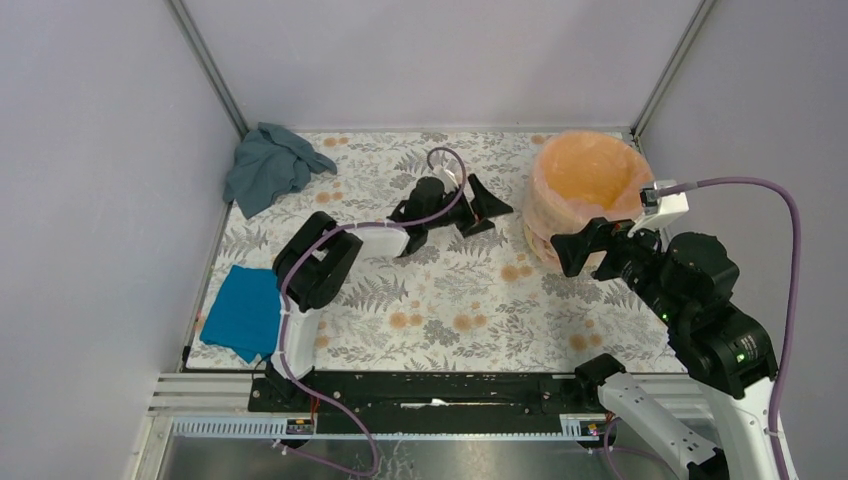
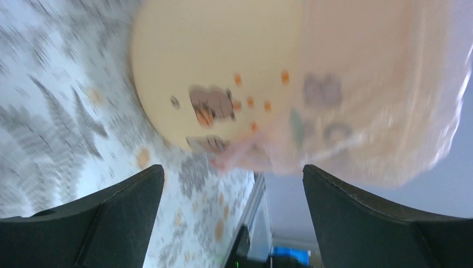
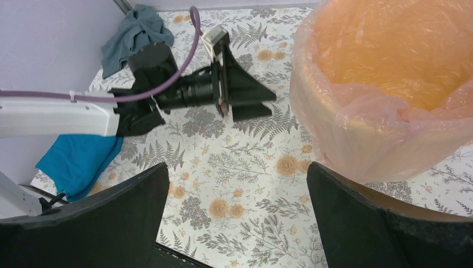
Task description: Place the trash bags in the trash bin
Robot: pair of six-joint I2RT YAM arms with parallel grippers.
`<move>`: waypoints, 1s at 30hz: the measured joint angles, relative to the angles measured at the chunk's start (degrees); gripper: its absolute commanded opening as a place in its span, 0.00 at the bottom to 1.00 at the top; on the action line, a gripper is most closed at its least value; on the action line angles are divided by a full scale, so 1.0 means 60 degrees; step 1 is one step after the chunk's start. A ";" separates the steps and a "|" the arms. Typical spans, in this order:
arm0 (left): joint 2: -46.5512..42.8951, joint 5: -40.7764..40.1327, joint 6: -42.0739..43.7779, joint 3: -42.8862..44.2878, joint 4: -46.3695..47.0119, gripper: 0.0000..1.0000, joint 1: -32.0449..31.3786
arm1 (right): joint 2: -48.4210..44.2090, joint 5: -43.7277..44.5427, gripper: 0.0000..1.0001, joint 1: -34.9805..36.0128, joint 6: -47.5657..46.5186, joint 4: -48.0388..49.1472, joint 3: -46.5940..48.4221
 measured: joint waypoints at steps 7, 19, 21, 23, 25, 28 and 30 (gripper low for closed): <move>0.1876 -0.0550 -0.0499 0.2765 -0.0798 0.94 0.0433 | -0.0244 0.0036 1.00 -0.0004 0.0004 -0.0007 0.0000; 0.4200 -0.0790 -0.1566 0.4626 -0.1009 0.94 -0.0681 | -0.0288 0.0033 1.00 -0.0004 -0.0004 0.0047 -0.0113; 0.4022 -0.0714 -0.1552 0.4156 -0.0707 0.94 -0.0772 | -0.0310 0.0036 1.00 -0.0004 -0.0004 0.0044 -0.0157; 0.3530 -0.0608 -0.1501 0.3257 -0.0637 0.95 -0.0729 | -0.0328 0.0044 1.00 -0.0004 -0.0004 0.0044 -0.0193; 0.2816 -0.0554 -0.1290 0.2284 -0.0703 0.96 -0.0539 | -0.0328 0.0058 1.00 0.0000 -0.0004 0.0051 -0.0219; 0.1166 -0.0565 -0.0546 0.0841 -0.1450 0.99 0.0040 | -0.0346 0.0062 1.00 0.0000 -0.0007 0.0135 -0.0310; -0.0186 -0.0780 0.0331 0.0346 -0.2499 0.99 0.0386 | -0.0353 0.0062 1.00 0.0000 -0.0066 0.0204 -0.0386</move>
